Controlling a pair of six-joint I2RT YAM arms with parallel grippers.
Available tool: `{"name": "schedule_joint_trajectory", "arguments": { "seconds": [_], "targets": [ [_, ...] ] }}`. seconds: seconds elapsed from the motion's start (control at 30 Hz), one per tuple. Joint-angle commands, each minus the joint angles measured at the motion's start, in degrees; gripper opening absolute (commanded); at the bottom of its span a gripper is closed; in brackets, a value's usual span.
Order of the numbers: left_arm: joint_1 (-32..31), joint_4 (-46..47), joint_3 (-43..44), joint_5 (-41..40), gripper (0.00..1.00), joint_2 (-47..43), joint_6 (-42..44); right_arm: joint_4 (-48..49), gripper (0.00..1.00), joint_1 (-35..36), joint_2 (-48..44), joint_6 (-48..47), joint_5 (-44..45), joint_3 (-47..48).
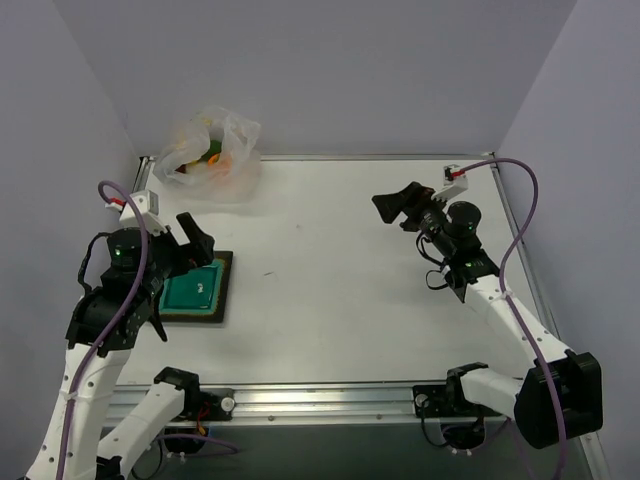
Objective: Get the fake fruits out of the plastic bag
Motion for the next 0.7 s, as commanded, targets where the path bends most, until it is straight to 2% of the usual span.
{"name": "schedule_joint_trajectory", "arguments": {
  "seconds": [0.0,0.07,0.17,0.27,0.3,0.4,0.57,0.67],
  "targets": [
    [0.1,-1.4,3.4,-2.4,0.94,2.5,0.9,0.3,0.84,0.1,-1.5,-1.1,-0.7,0.6],
    [0.2,-0.7,4.4,-2.8,0.94,4.1,0.9,0.4,0.83,0.3,-0.7,-0.5,-0.9,0.8],
    [0.2,1.1,9.0,-2.0,0.94,11.2,0.5,2.3,0.73,0.4,1.4,1.0,-1.8,1.4],
    [0.2,4.9,13.7,-4.9,0.94,16.6,0.8,3.3,0.51,1.2,3.7,1.7,-2.7,2.9],
    [0.2,5.9,14.6,-6.1,0.94,17.8,0.9,3.7,0.41,2.1,4.2,1.8,-2.2,3.3],
    [1.3,10.0,19.6,-10.0,0.94,22.8,1.5,3.9,0.28,4.3,6.3,1.9,-0.7,6.0],
    [6.2,14.8,25.3,-11.8,0.95,29.3,1.4,2.7,0.26,9.0,12.1,0.4,3.1,12.5],
    [10.1,16.6,30.0,-13.2,0.95,35.9,2.0,-1.3,0.29,13.4,16.5,-3.1,6.8,19.1]
  ]
}}
